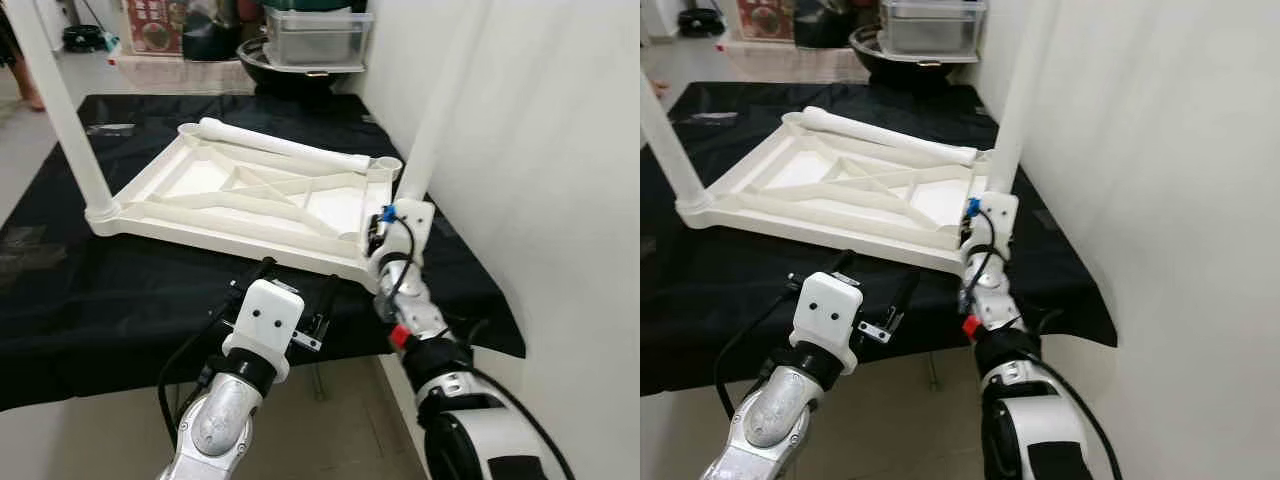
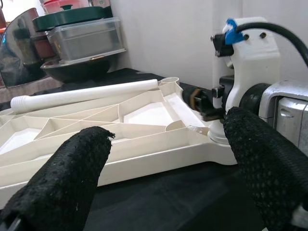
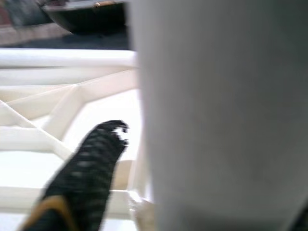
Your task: Building children table
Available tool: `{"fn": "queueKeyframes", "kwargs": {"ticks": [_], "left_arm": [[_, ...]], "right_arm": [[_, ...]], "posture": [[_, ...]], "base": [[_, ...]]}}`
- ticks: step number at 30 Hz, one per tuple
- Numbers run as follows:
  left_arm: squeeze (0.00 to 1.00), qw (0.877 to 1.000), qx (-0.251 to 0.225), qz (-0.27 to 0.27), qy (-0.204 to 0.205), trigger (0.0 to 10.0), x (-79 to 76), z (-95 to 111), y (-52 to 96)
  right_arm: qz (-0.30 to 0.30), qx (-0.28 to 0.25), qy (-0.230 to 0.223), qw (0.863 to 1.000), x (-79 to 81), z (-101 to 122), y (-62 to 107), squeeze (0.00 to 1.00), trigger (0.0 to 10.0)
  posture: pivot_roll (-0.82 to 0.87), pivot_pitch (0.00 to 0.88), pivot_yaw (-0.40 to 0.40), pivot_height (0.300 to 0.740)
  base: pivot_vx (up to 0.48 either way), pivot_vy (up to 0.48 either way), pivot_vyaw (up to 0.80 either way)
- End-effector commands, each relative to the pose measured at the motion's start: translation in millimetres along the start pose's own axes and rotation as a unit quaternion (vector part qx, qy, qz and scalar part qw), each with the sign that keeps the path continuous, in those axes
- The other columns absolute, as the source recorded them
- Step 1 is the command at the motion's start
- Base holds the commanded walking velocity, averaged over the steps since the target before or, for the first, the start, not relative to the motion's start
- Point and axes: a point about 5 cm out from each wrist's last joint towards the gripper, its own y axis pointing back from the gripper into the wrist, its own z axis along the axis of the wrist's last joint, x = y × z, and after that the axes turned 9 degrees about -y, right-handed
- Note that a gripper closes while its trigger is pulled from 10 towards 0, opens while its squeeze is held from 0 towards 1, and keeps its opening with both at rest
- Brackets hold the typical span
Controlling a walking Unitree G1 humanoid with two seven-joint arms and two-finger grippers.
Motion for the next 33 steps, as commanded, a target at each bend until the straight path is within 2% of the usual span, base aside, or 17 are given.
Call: {"fn": "queueKeyframes", "kwargs": {"ticks": [1,2,3,6,7,12,16,17,20,23,26,27,28,30,31,32,33], "left_arm": [[0.00,1.000,0.006,-0.004,-0.006,10.0,-1.4,-2.7,-0.7],[0.00,1.000,0.006,-0.004,-0.006,10.0,-1.4,-2.7,-0.7],[0.00,1.000,0.006,-0.003,-0.006,10.0,-1.0,-2.7,-0.8],[0.00,1.000,0.006,-0.001,-0.006,10.0,-0.5,-2.4,-0.9],[0.00,1.000,0.006,0.000,-0.005,10.0,0.0,-2.3,-0.8],[0.00,1.000,0.005,-0.001,-0.006,10.0,-0.2,-2.2,-0.8],[0.00,1.000,0.006,0.000,-0.006,10.0,-0.5,-2.7,0.0],[0.00,1.000,0.006,0.000,-0.006,10.0,-0.5,-2.7,0.0],[0.00,1.000,0.006,0.000,-0.007,10.0,-0.4,-3.0,0.1],[0.00,1.000,0.006,0.000,-0.007,10.0,-0.7,-3.1,0.1],[0.00,1.000,0.005,0.002,-0.008,10.0,-0.3,-2.6,-0.1],[0.00,1.000,0.005,0.003,-0.008,10.0,0.0,-2.6,0.0],[0.00,1.000,0.005,0.003,-0.009,10.0,0.2,-2.5,0.0],[0.00,1.000,0.004,0.003,-0.008,10.0,0.0,-2.1,-0.1],[0.00,1.000,0.004,0.003,-0.008,10.0,0.0,-2.1,-0.1],[0.00,1.000,0.005,0.003,-0.009,10.0,-0.3,-2.4,0.0],[0.00,1.000,0.005,0.002,-0.009,10.0,-0.4,-2.8,0.1]], "right_arm": [[0.032,-0.042,0.000,0.999,-0.7,10.2,-1.6,1.00,10.0],[0.032,-0.042,0.000,0.999,-0.7,10.2,-1.6,1.00,10.0],[0.068,-0.053,-0.004,0.996,-3.8,17.5,-4.3,0.00,10.0],[0.135,-0.048,-0.038,0.989,-4.1,23.4,-6.1,0.00,10.0],[0.246,-0.025,-0.075,0.966,-0.2,28.7,-4.2,0.00,10.0],[0.329,-0.001,-0.089,0.940,0.9,32.5,-0.9,0.00,10.0],[0.470,0.062,-0.054,0.879,4.2,25.7,7.6,0.00,10.0],[0.470,0.062,-0.054,0.879,4.2,25.7,7.6,0.00,10.0],[0.565,0.113,-0.013,0.817,20.9,8.2,21.3,0.00,10.0],[0.589,0.128,0.003,0.798,29.6,1.8,25.7,0.00,10.0],[0.577,0.122,0.013,0.808,38.5,-0.1,24.4,0.00,10.0],[0.573,0.116,0.008,0.811,41.5,0.4,23.9,0.00,4.6],[0.560,0.110,0.008,0.821,42.8,1.1,22.2,0.00,0.4],[0.512,0.092,0.020,0.854,41.7,3.2,15.6,0.00,0.0],[0.512,0.092,0.020,0.854,41.7,3.2,15.6,0.00,0.0],[0.456,0.072,0.019,0.887,37.5,7.8,8.1,0.00,0.0],[0.432,0.063,0.015,0.900,34.9,10.3,4.9,0.00,0.0]], "posture": [[0.11,0.059,-0.114,0.740],[0.11,0.059,-0.114,0.740],[0.11,0.060,-0.112,0.740],[0.11,0.061,-0.111,0.740],[0.11,0.060,-0.111,0.740],[0.11,0.060,-0.111,0.740],[0.12,0.053,-0.114,0.740],[0.12,0.053,-0.114,0.740],[0.12,0.049,-0.111,0.740],[0.12,0.043,-0.114,0.740],[0.13,0.042,-0.118,0.740],[0.13,0.038,-0.116,0.740],[0.13,0.037,-0.117,0.740],[0.13,0.038,-0.118,0.740],[0.13,0.038,-0.118,0.740],[0.12,0.036,-0.116,0.740],[0.12,0.036,-0.116,0.740]], "base": [[0.000,0.000,0.00],[0.000,0.000,0.00],[0.000,0.000,0.00],[0.000,0.000,0.00],[0.000,0.000,0.00],[0.000,0.000,0.00],[0.000,0.000,0.00],[0.000,0.000,0.00],[0.000,0.000,0.00],[0.000,0.000,0.00],[0.000,0.000,0.00],[0.000,0.000,0.00],[0.000,0.000,0.00],[0.000,0.000,0.00],[0.000,0.000,0.00],[0.000,0.000,0.00],[0.000,0.000,0.00]]}}
